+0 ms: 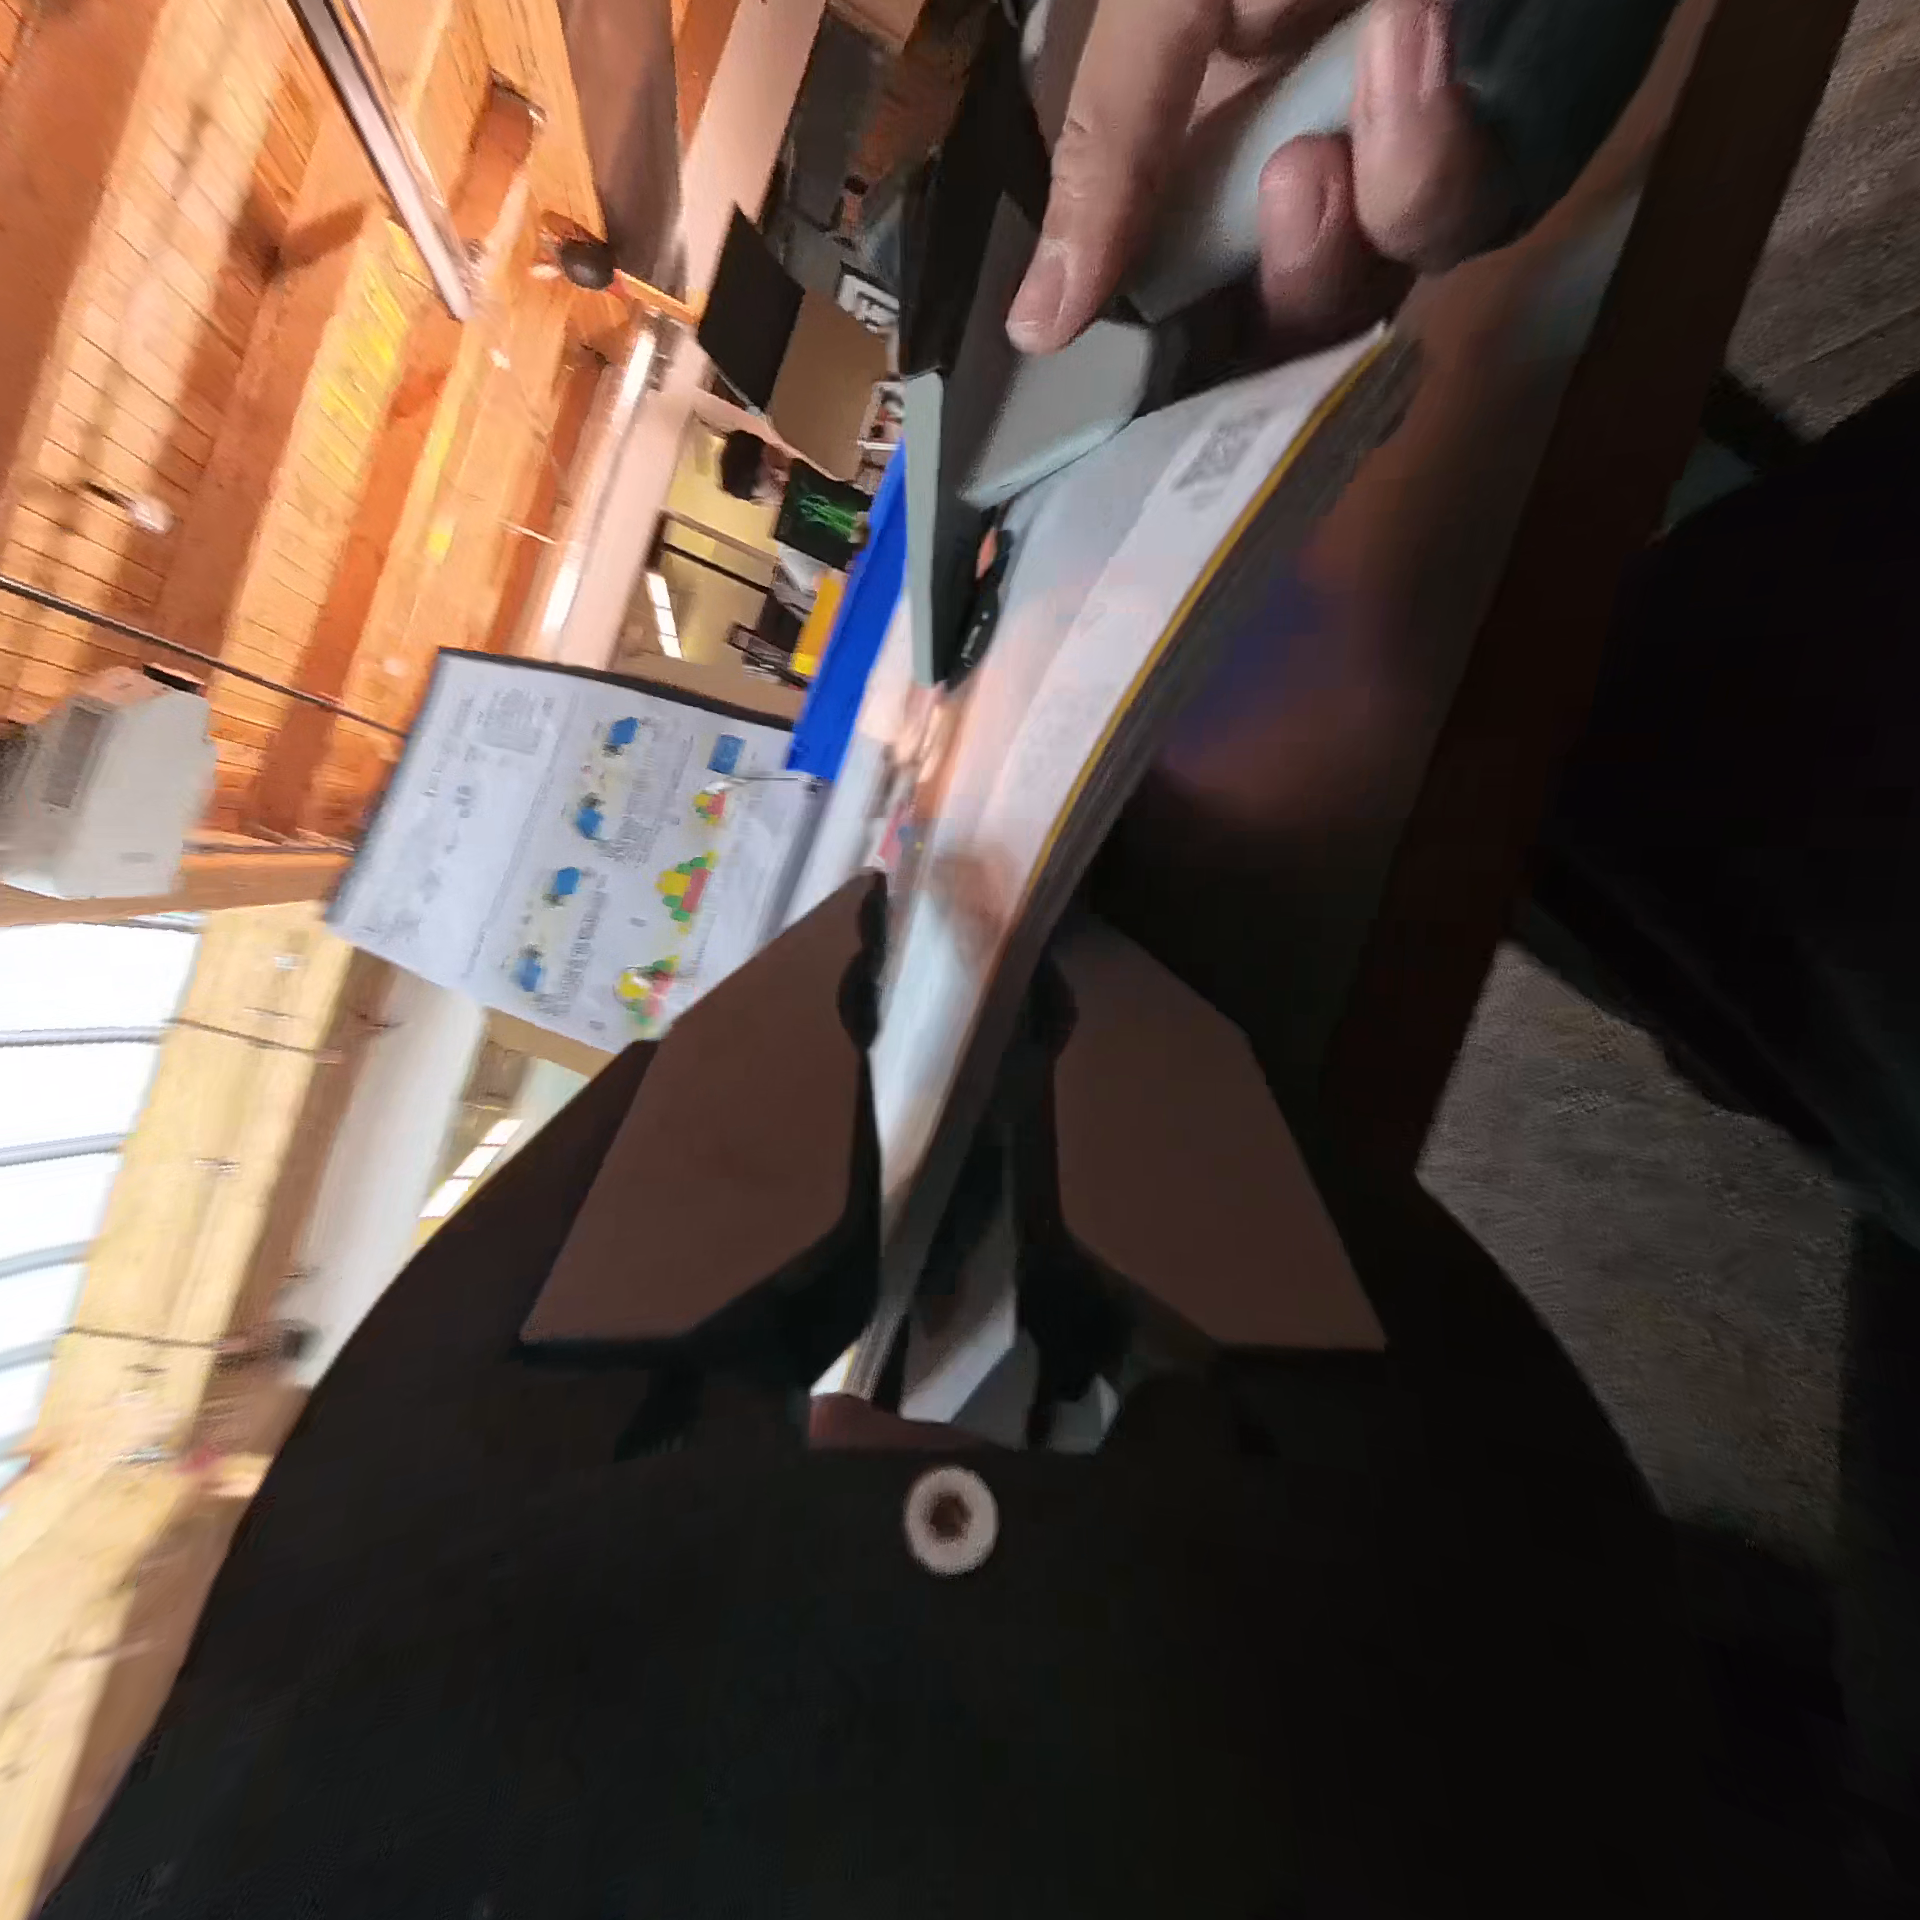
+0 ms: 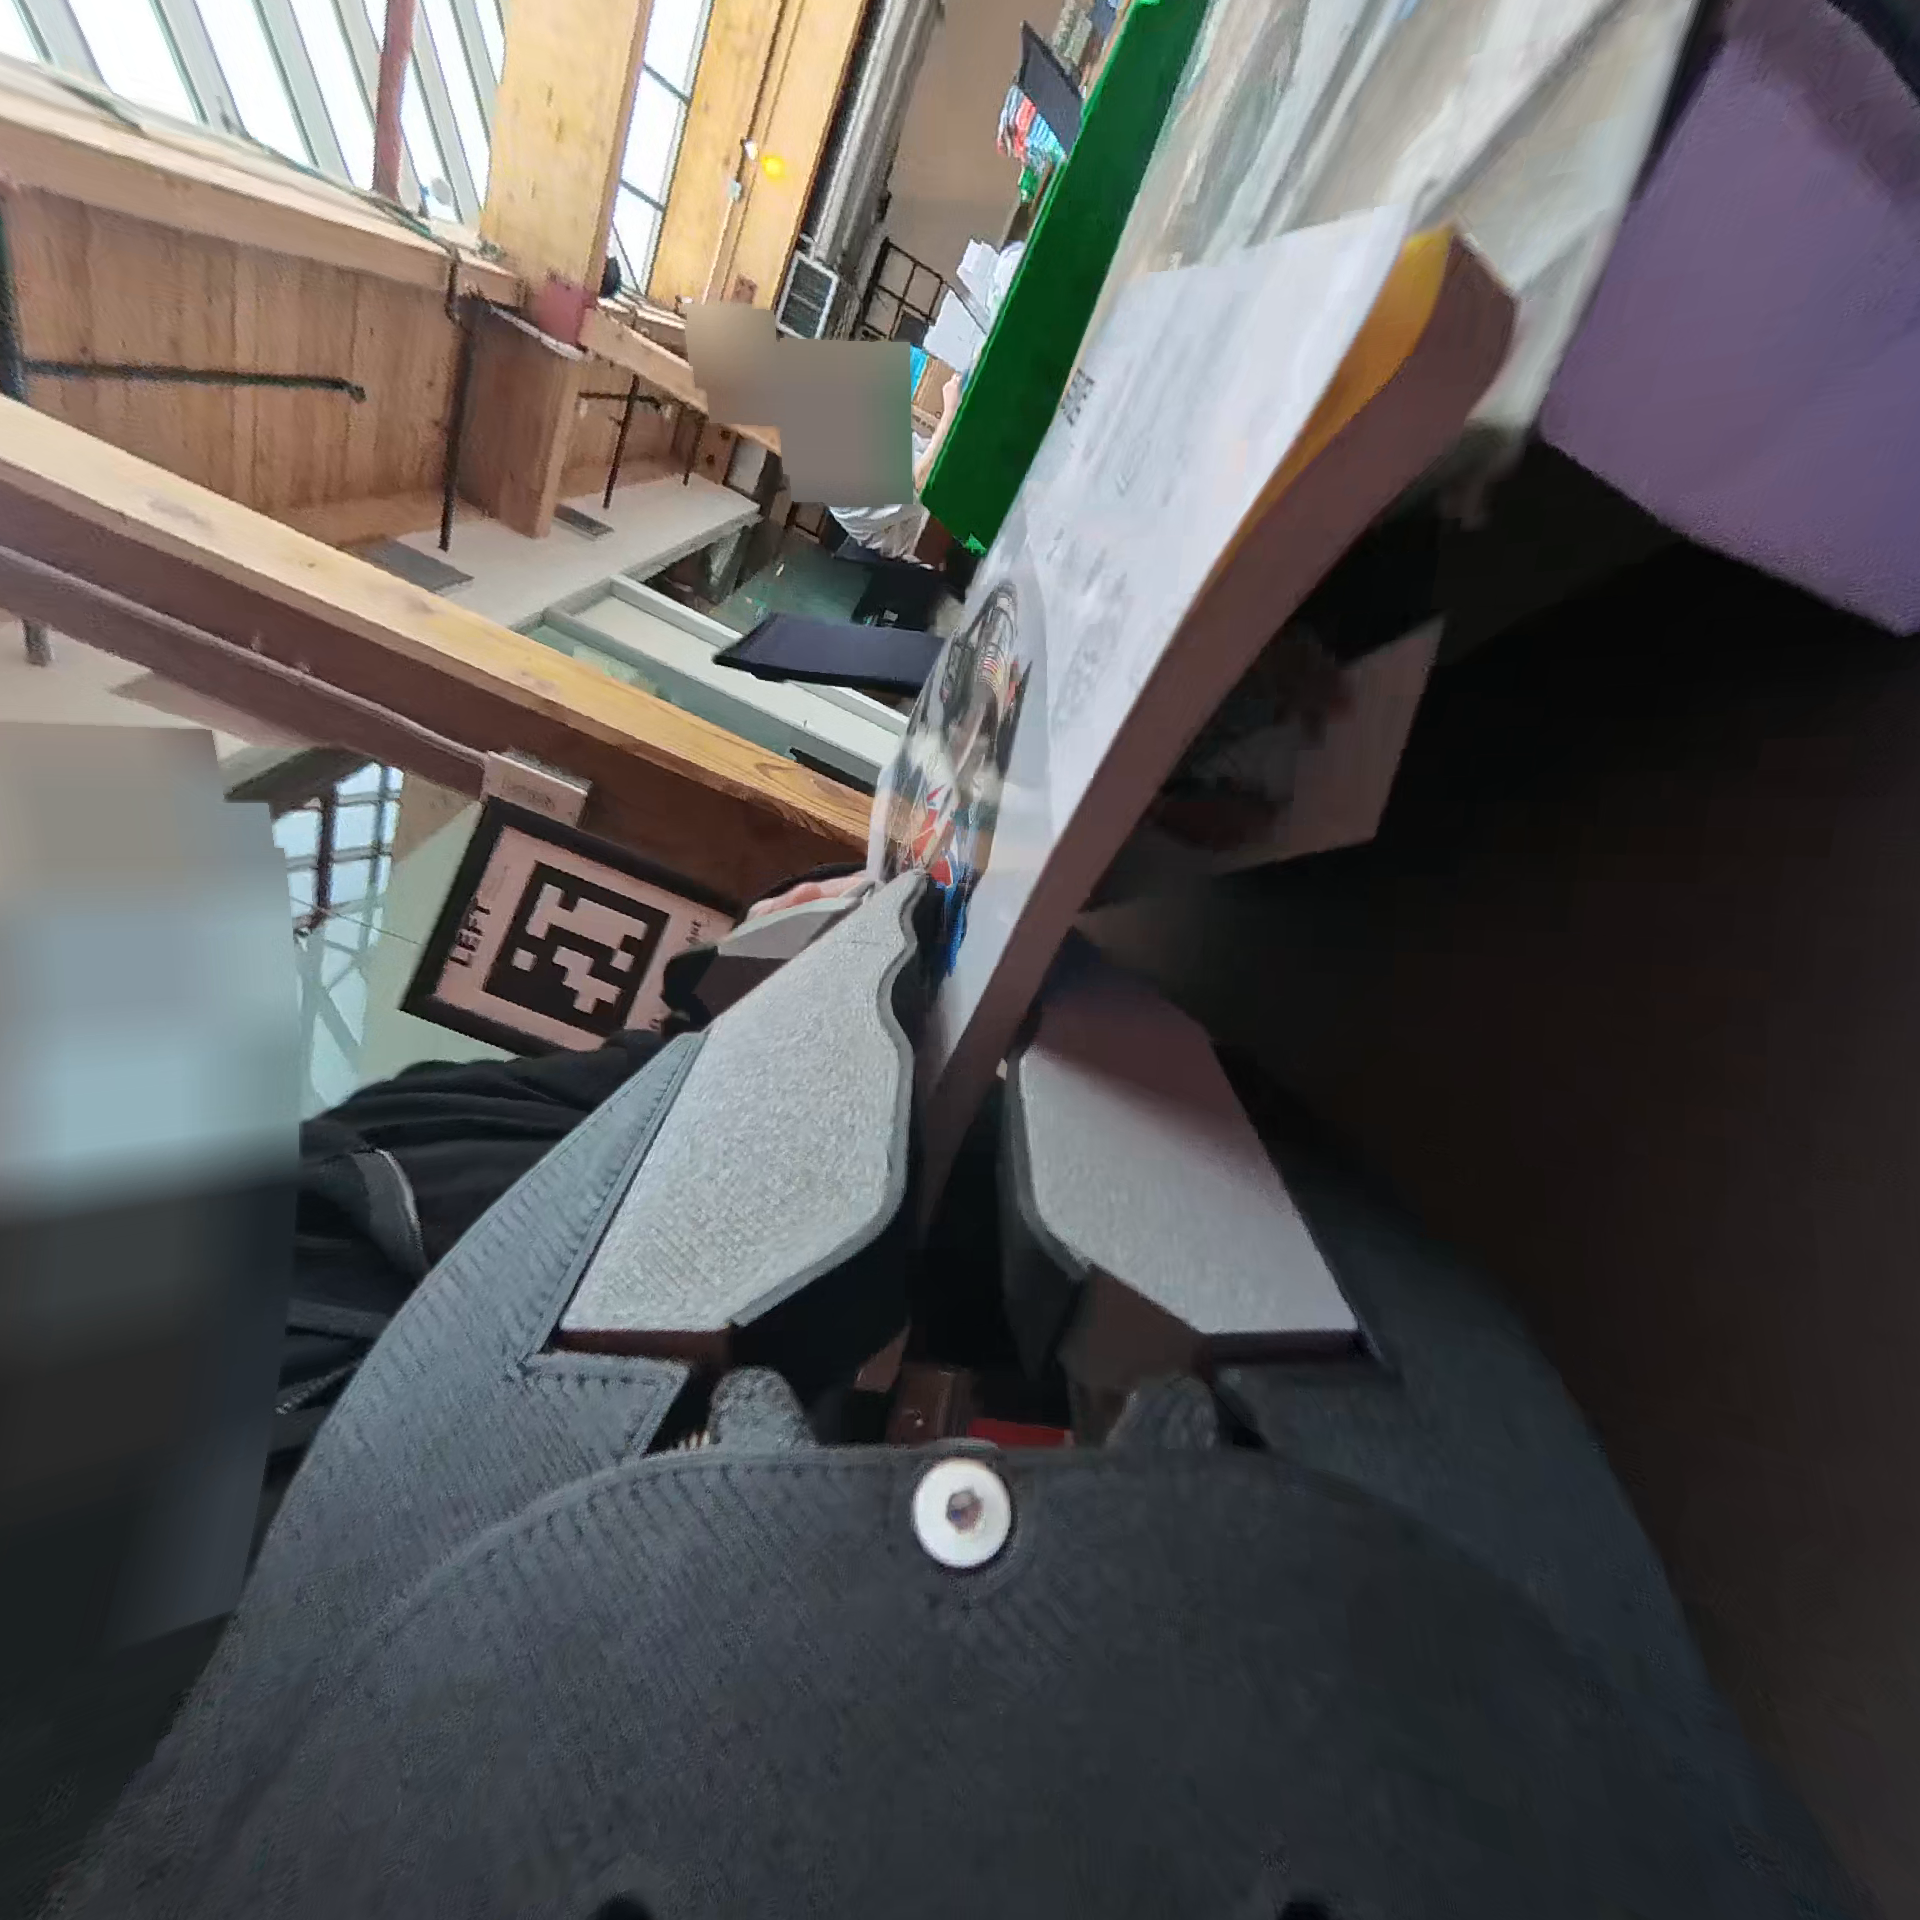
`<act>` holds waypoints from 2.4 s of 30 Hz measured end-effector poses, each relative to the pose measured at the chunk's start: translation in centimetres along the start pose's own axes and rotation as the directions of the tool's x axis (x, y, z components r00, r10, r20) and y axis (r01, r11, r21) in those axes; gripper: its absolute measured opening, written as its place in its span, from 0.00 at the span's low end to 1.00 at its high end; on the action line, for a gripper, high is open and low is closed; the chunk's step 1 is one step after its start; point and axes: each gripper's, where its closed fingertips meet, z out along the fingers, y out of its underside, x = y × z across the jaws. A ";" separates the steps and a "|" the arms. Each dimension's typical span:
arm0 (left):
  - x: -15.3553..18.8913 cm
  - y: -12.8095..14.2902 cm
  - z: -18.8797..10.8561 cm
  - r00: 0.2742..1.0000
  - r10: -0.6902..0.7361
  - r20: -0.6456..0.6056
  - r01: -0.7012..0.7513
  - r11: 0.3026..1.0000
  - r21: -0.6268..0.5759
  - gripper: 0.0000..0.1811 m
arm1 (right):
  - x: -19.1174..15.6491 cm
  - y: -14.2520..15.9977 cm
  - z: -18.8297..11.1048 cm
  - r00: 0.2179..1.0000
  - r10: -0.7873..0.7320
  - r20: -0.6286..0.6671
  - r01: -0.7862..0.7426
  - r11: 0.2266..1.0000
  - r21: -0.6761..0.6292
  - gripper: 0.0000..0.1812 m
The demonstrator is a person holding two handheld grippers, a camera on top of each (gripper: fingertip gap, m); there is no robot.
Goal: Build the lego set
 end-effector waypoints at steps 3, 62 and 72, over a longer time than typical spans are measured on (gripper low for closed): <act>0.0 -0.4 -2.6 0.947 -0.281 -0.155 0.285 0.958 0.007 0.20 | -1.0 -0.3 0.0 0.993 -0.114 -0.027 0.114 0.993 -0.010 0.03; -14.4 7.4 3.5 0.253 -0.831 -0.495 0.873 0.416 -0.254 0.07 | -11.1 -7.7 -7.8 0.094 -0.868 -0.487 0.927 0.256 -0.276 0.01; -19.3 36.7 16.4 0.393 -0.919 0.024 0.615 0.243 -0.750 0.35 | -10.8 -11.6 -13.1 0.128 -0.736 -0.664 0.875 0.400 -0.274 0.01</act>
